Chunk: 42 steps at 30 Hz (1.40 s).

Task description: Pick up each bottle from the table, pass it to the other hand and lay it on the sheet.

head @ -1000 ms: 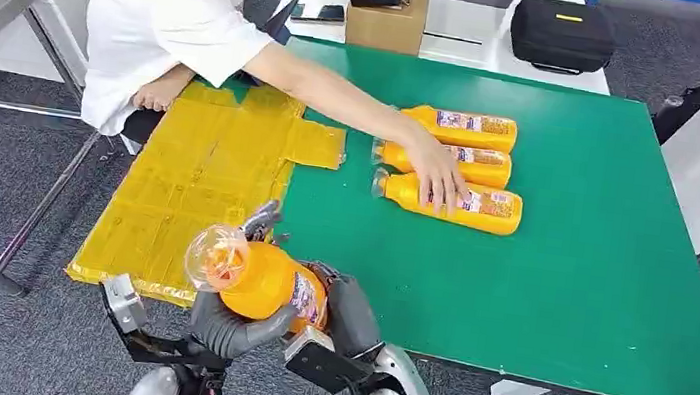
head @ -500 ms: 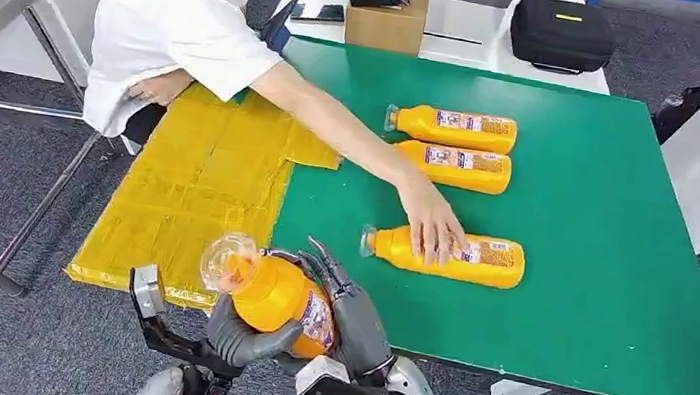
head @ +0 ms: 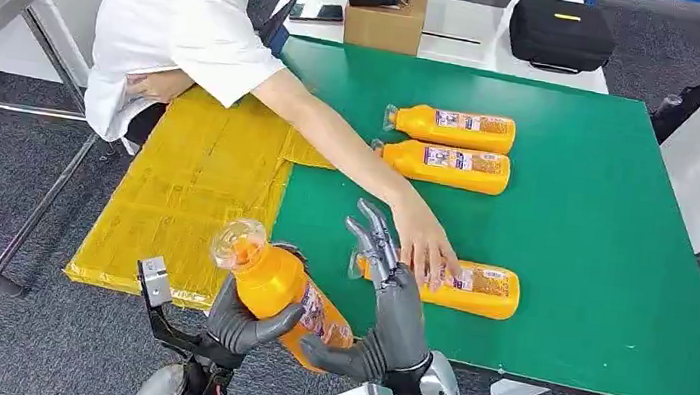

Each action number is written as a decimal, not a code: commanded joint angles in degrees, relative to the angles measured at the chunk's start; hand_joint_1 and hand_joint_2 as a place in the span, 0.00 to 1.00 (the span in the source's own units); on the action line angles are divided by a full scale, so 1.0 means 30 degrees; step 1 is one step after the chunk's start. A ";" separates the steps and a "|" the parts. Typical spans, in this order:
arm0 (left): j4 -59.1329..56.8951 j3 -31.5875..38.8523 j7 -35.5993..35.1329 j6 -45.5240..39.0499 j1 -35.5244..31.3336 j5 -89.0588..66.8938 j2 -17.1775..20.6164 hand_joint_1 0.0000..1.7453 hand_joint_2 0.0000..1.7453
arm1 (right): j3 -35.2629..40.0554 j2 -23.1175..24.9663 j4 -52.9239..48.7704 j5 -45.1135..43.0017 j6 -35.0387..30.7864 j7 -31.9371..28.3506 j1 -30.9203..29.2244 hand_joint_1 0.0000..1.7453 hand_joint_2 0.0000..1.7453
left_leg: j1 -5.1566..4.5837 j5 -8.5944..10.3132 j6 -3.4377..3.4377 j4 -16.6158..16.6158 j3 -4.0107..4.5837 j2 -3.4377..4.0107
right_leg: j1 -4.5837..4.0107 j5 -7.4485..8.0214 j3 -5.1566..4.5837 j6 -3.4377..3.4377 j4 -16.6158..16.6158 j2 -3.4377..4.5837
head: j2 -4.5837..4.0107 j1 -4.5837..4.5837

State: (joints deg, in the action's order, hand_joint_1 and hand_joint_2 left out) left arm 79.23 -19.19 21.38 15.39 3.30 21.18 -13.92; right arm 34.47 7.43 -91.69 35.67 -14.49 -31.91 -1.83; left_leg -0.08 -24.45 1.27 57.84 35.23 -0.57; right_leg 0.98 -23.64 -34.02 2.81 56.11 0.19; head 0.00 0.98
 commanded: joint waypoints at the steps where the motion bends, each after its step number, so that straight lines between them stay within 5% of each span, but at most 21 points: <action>1: -0.0863 0.0479 -0.0029 -0.0030 -0.0600 -0.0022 0.0067 1.00 1.00 | -0.0305 -0.0518 -0.0497 -0.0073 -0.0029 0.0010 -0.0113 0.00 0.00 | 0.0011 -0.0013 -0.0016 -0.0014 -0.0056 -0.0007 | -0.0015 -0.0015 0.0064 -0.0027 -0.0021 -0.0020 | 0.0000 0.0000; 7: -0.0863 0.0479 -0.0029 -0.0030 -0.0600 -0.0022 0.0067 1.00 1.00 | -0.0305 -0.0518 -0.0497 -0.0073 -0.0029 0.0010 -0.0113 0.00 0.00 | 0.0007 -0.0018 -0.0017 -0.0012 -0.0064 -0.0008 | -0.0010 -0.0022 0.0074 -0.0030 -0.0015 -0.0022 | 0.0000 -0.0007; 11: -0.0450 0.1961 0.0125 -0.2349 -0.1119 -0.1769 -0.0252 1.00 1.00 | -0.0703 -0.0436 -0.3945 0.0301 -0.3893 -0.1651 0.0800 0.00 0.00 | 0.0007 -0.0008 -0.0015 0.0003 -0.0010 -0.0028 | -0.0009 -0.0017 0.0024 -0.0023 0.0000 -0.0036 | 0.0000 0.0000; 20: -0.0497 0.5195 0.2637 -1.1545 -0.2835 -1.4748 -0.0132 1.00 1.00 | 0.0123 -0.1223 -0.7104 -0.0953 -0.6164 -0.2434 0.0539 0.00 0.00 | 0.0028 -0.0030 -0.0030 0.0012 -0.0066 0.0000 | -0.0034 -0.0028 0.0080 -0.0044 -0.0001 -0.0019 | 0.0000 -0.0001; 21: -0.1578 0.4167 0.2713 -1.4689 -0.3640 -1.9804 0.0777 1.00 1.00 | 0.0709 -0.1418 -0.7108 -0.1448 -0.5735 -0.2696 0.0247 0.00 0.00 | 0.0015 -0.0015 -0.0022 -0.0005 -0.0054 0.0016 | -0.0019 -0.0012 0.0057 -0.0035 -0.0007 0.0001 | 0.0000 -0.0007; 24: -0.4697 0.3858 0.2313 -1.7238 -0.5796 -2.3605 0.0974 1.00 1.00 | 0.1434 -0.1379 -0.6673 -0.1710 -0.5893 -0.2381 -0.0242 0.00 0.00 | 0.0008 0.0007 -0.0020 -0.0017 -0.0049 -0.0029 | -0.0009 -0.0011 0.0059 -0.0031 -0.0006 -0.0045 | 0.0000 0.0000; 35: -0.7317 0.3711 0.0627 -1.8462 -0.8648 -2.7243 0.1601 1.00 1.00 | 0.1070 -0.1245 -0.5705 -0.3408 -0.4931 -0.2696 -0.0166 0.00 0.00 | 0.0022 -0.0003 -0.0022 -0.0006 -0.0079 -0.0055 | -0.0025 -0.0021 0.0110 -0.0041 -0.0006 -0.0053 | 0.0000 -0.0007; 42: -1.3641 0.3116 0.0609 -1.7582 -1.0748 -2.9293 0.2260 1.00 1.00 | 0.0529 -0.0852 -0.4958 -0.4885 -0.3357 -0.2696 -0.0557 0.00 0.00 | 0.0021 0.0006 -0.0027 -0.0038 -0.0136 -0.0024 | -0.0026 -0.0003 0.0156 -0.0048 -0.0034 -0.0021 | 0.0000 0.0000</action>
State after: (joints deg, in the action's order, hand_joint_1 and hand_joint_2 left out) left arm 60.38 -7.85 20.98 -39.60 -20.20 -68.51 -10.75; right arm 37.00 5.38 -111.21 23.38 -27.30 -39.89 -0.58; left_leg -0.08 -24.39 1.30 57.85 35.24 -0.72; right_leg 0.98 -23.62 -33.96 2.82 56.13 0.11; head 0.00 0.98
